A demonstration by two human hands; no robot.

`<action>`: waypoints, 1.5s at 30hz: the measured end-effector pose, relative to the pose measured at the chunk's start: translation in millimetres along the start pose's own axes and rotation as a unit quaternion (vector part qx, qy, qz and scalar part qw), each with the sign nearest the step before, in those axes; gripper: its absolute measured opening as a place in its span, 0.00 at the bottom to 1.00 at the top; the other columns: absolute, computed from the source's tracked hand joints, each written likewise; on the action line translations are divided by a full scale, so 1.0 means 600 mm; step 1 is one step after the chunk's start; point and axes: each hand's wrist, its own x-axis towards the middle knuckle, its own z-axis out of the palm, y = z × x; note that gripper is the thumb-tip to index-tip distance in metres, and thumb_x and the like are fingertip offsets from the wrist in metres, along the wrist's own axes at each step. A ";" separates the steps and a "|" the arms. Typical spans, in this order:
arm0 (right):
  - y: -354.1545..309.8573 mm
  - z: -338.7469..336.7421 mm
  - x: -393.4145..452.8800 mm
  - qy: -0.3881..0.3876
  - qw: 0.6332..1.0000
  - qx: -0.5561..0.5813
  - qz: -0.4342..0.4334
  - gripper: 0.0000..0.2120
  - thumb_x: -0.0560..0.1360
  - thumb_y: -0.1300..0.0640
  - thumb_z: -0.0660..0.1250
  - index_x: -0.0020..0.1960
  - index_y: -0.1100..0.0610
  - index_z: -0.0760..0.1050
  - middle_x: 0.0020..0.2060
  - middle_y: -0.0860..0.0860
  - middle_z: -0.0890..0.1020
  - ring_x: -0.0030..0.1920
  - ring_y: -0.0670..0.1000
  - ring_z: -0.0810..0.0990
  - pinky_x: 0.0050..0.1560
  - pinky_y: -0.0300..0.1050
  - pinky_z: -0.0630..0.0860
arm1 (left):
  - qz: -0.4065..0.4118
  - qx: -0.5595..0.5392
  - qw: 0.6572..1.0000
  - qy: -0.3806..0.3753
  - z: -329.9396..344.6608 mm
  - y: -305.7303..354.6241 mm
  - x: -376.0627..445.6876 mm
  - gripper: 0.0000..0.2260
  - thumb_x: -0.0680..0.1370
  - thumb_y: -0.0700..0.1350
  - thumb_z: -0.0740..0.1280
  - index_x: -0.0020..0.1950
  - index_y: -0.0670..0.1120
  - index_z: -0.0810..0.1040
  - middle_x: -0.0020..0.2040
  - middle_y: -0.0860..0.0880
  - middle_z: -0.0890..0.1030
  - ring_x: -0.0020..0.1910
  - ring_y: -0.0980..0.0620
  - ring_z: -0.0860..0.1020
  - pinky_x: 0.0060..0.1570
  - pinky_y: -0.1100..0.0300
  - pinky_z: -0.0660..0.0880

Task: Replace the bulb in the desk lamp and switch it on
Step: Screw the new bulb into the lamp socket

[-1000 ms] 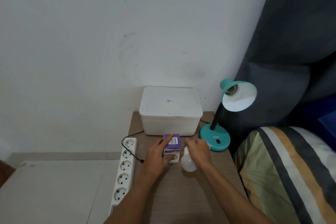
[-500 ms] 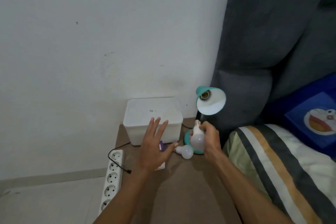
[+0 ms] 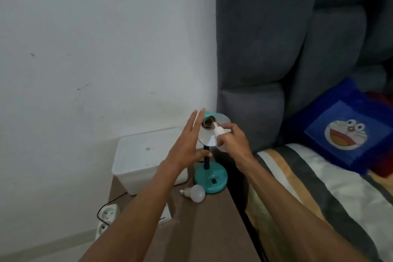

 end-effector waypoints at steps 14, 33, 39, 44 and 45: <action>0.042 0.037 0.021 0.102 0.953 -0.200 -0.202 0.28 0.72 0.56 0.75 0.69 0.53 0.70 0.62 0.54 0.73 0.59 0.53 0.76 0.55 0.39 0.69 | 0.088 0.028 0.995 0.041 0.011 -0.030 0.018 0.45 0.73 0.38 0.78 0.84 0.51 0.56 0.81 0.48 0.64 0.78 0.50 0.67 0.74 0.57 0.70; 0.046 0.035 0.026 0.145 0.957 -0.164 -0.189 0.22 0.75 0.46 0.72 0.65 0.51 0.72 0.55 0.55 0.83 0.52 0.54 0.83 0.52 0.50 0.81 | 0.086 -0.016 0.995 0.057 0.004 -0.026 0.017 0.40 0.75 0.38 0.77 0.83 0.49 0.61 0.80 0.51 0.67 0.78 0.53 0.68 0.73 0.52 0.72; 0.047 0.042 0.021 0.141 0.941 -0.207 -0.228 0.23 0.77 0.52 0.71 0.70 0.52 0.70 0.62 0.54 0.72 0.56 0.56 0.79 0.52 0.43 0.73 | 0.080 -0.027 0.995 0.052 0.005 -0.027 0.019 0.41 0.74 0.38 0.78 0.83 0.51 0.61 0.80 0.53 0.67 0.77 0.55 0.68 0.69 0.48 0.76; 0.056 0.037 0.026 0.120 0.937 -0.241 -0.223 0.25 0.74 0.54 0.74 0.69 0.53 0.71 0.61 0.56 0.76 0.56 0.59 0.80 0.53 0.49 0.77 | 0.072 -0.038 0.995 0.053 0.002 -0.031 0.017 0.41 0.74 0.39 0.78 0.82 0.51 0.62 0.80 0.53 0.67 0.78 0.56 0.67 0.70 0.47 0.75; 0.054 0.036 0.029 0.128 0.943 -0.227 -0.206 0.24 0.74 0.50 0.73 0.68 0.54 0.71 0.58 0.56 0.79 0.54 0.58 0.81 0.52 0.50 0.79 | 0.069 -0.038 0.996 0.052 0.002 -0.031 0.017 0.41 0.74 0.39 0.78 0.82 0.51 0.62 0.80 0.53 0.67 0.78 0.56 0.68 0.70 0.48 0.75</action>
